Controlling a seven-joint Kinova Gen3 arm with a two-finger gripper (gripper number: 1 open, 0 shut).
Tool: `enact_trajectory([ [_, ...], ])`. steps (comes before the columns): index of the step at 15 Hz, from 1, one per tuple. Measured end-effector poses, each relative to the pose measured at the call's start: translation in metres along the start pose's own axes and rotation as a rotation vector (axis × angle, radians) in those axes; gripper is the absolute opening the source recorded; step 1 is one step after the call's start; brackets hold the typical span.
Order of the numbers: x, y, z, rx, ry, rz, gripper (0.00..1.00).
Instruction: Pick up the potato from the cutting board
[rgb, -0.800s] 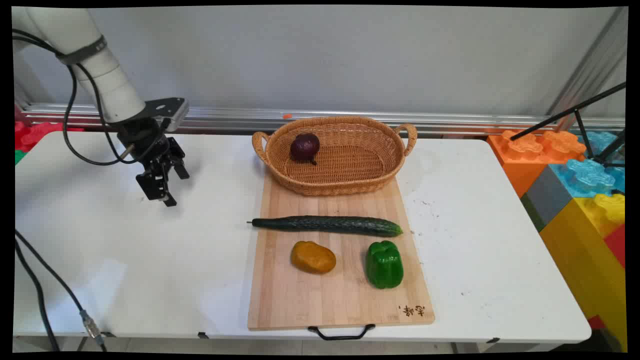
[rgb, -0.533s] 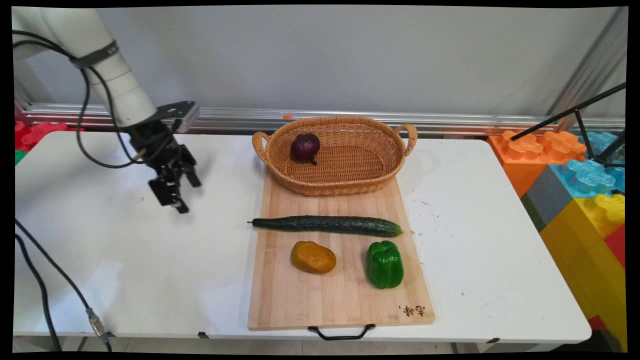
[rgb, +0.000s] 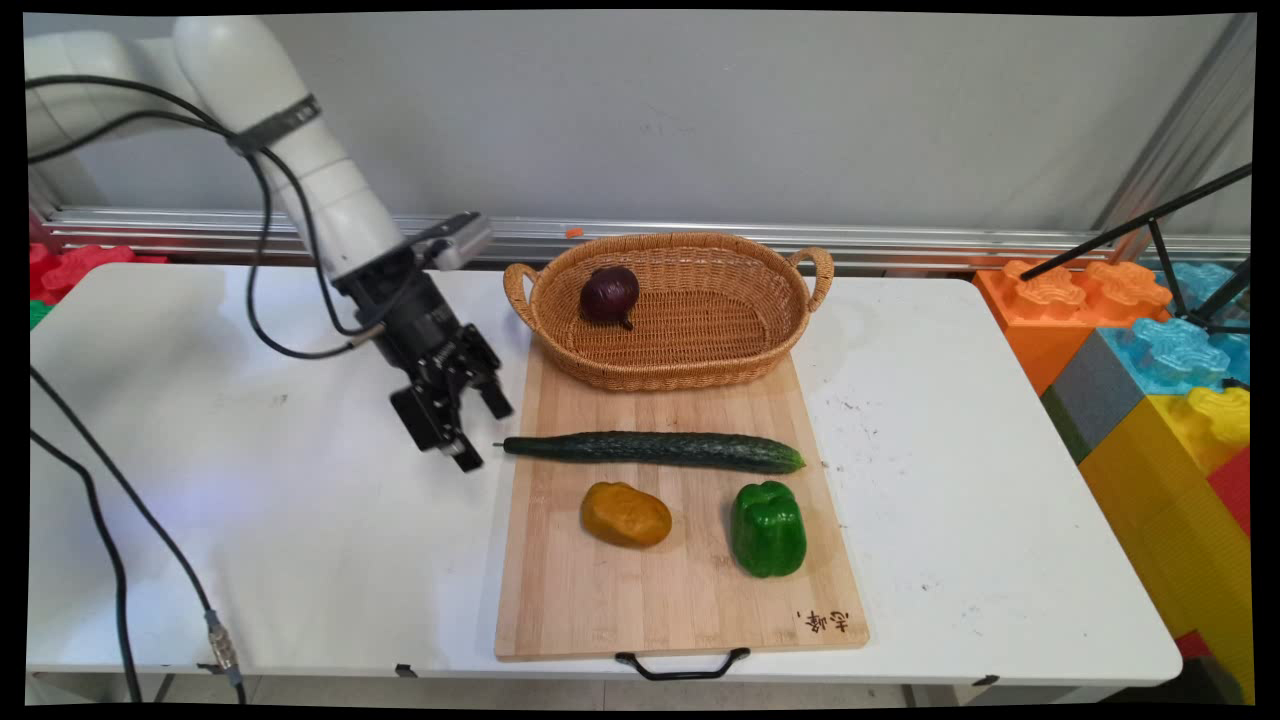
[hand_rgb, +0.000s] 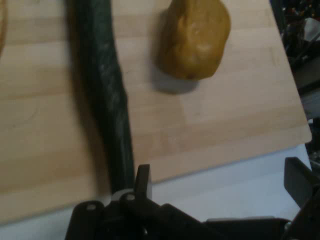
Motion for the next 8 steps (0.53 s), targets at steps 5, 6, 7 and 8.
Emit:
enact_trajectory([
  [5, 0.015, 0.0, 0.042, -0.011, 0.034, 0.105, 1.0],
  [6, 0.018, 0.0, 0.051, -0.011, 0.044, 0.12, 1.0],
  [7, 0.022, 0.0, 0.062, -0.013, 0.056, 0.135, 1.0],
  [8, 0.025, 0.002, 0.071, -0.017, 0.069, 0.148, 1.0],
])
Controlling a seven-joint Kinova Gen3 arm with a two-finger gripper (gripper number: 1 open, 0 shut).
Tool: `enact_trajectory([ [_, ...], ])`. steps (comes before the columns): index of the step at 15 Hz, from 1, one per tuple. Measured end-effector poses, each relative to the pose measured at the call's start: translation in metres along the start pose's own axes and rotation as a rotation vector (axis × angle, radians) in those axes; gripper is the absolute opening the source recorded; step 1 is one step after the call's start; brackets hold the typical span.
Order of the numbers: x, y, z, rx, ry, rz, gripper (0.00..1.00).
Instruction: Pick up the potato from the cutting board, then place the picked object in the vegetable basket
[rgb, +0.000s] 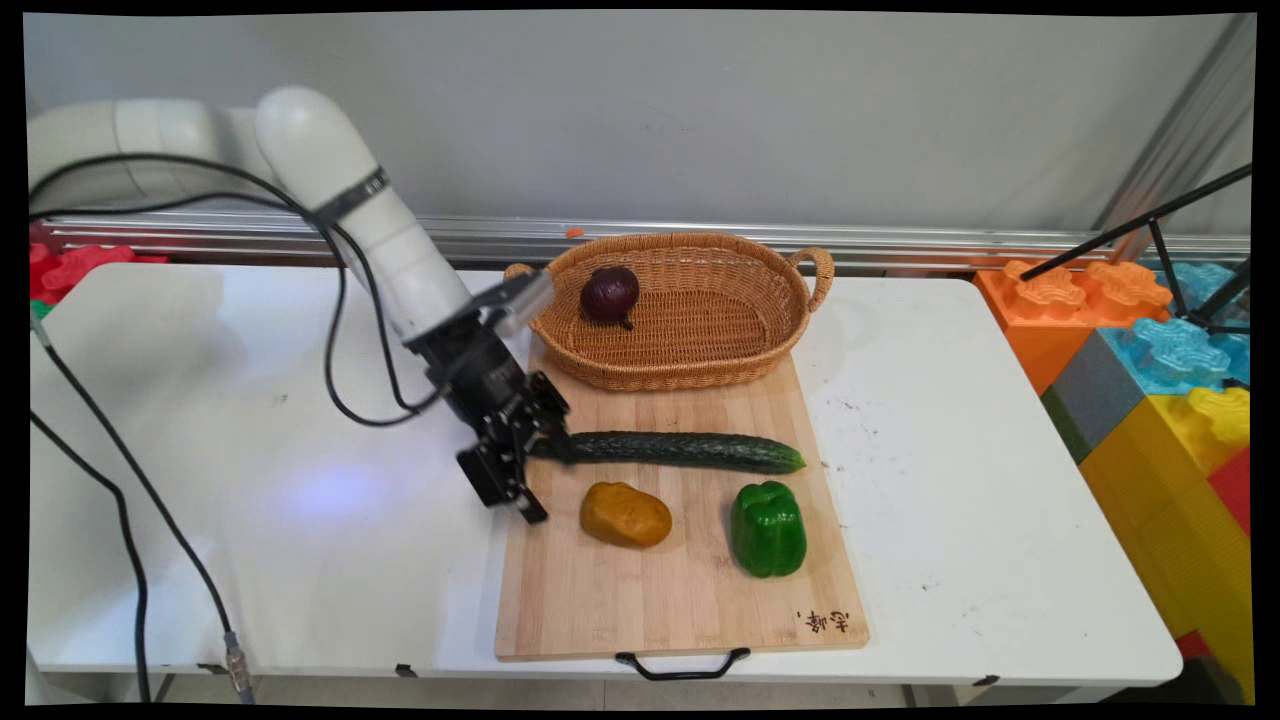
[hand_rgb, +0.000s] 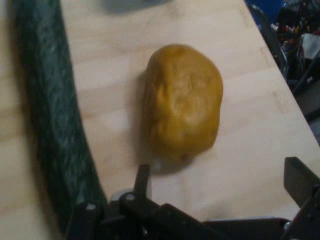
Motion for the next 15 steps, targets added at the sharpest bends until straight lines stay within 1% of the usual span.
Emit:
enact_trajectory([
  [2, 0.005, 0.0, 0.016, -0.008, 0.02, 0.024, 1.0],
  [5, 0.01, -0.001, 0.035, -0.005, 0.039, 0.062, 1.0],
  [10, 0.013, -0.003, 0.049, 0.014, 0.039, 0.105, 1.0],
  [11, 0.014, -0.002, 0.051, 0.017, 0.037, 0.112, 0.0],
  [15, 0.013, 0.001, 0.051, 0.02, 0.021, 0.13, 0.0],
])
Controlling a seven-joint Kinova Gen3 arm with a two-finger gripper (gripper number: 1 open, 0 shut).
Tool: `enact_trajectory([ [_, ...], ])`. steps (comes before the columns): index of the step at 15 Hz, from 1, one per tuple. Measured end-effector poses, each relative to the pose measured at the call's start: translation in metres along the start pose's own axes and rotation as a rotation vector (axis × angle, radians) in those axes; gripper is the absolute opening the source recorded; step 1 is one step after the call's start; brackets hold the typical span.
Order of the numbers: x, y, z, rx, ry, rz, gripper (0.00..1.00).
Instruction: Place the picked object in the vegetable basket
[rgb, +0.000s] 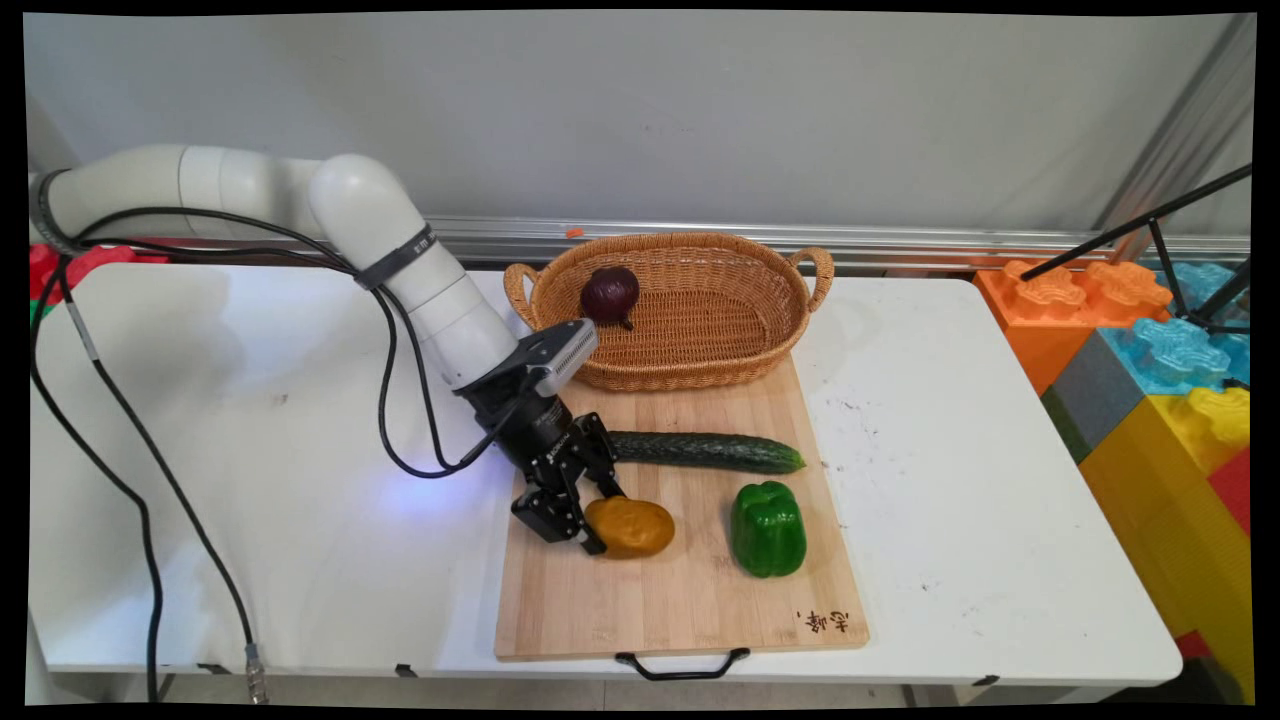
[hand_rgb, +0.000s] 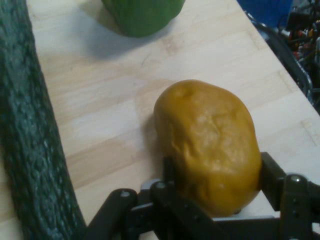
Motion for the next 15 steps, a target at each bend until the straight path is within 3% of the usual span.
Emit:
enact_trajectory([
  [4, 0.007, 0.007, -0.02, 0.015, -0.005, -0.048, 0.0],
  [8, 0.03, 0.012, -0.06, 0.064, 0.041, -0.16, 0.0],
  [11, 0.052, 0.008, -0.092, 0.16, 0.09, -0.25, 0.0],
  [15, 0.068, -0.02, -0.119, 0.349, 0.149, -0.317, 0.0],
])
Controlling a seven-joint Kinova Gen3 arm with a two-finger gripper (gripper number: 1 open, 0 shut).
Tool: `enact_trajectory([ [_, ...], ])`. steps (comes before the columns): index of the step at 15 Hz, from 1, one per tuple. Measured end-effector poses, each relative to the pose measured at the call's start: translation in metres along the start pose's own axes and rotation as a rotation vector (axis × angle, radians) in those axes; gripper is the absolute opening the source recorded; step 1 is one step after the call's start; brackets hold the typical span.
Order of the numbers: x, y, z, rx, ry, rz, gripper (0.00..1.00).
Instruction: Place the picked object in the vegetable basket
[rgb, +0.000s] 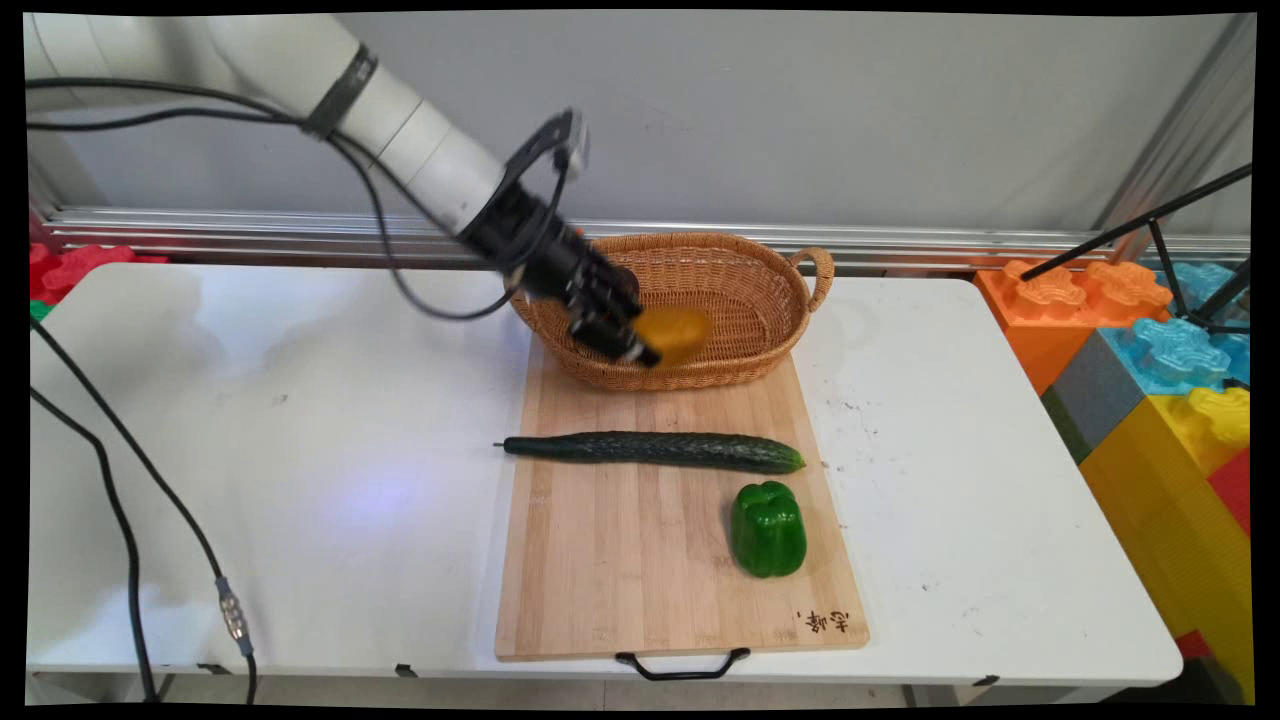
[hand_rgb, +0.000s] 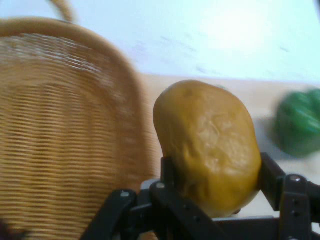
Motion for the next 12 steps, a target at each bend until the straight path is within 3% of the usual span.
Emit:
enact_trajectory([
  [3, 0.015, -0.032, 0.004, 0.139, 0.047, -0.038, 0.0],
  [5, 0.022, -0.051, 0.015, 0.199, 0.056, -0.049, 0.0],
  [9, 0.023, -0.085, 0.051, 0.263, 0.037, -0.076, 0.0],
  [12, 0.008, -0.111, 0.095, 0.266, -0.009, -0.124, 0.0],
])
